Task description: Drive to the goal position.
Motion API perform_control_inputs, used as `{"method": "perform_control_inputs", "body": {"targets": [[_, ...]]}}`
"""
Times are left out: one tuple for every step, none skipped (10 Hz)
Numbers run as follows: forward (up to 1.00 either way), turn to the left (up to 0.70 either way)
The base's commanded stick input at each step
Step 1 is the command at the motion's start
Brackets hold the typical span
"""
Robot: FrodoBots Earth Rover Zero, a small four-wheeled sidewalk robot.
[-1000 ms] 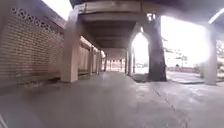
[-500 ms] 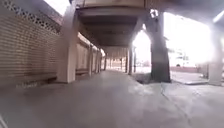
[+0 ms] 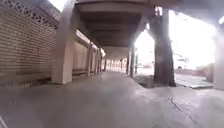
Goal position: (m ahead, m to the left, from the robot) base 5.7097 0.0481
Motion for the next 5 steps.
{"method": "perform_control_inputs", "body": {"targets": [[0.7, 0.0], [0.7, 0.0], [0.7, 0.0], [0.7, 0.0], [0.7, 0.0]]}}
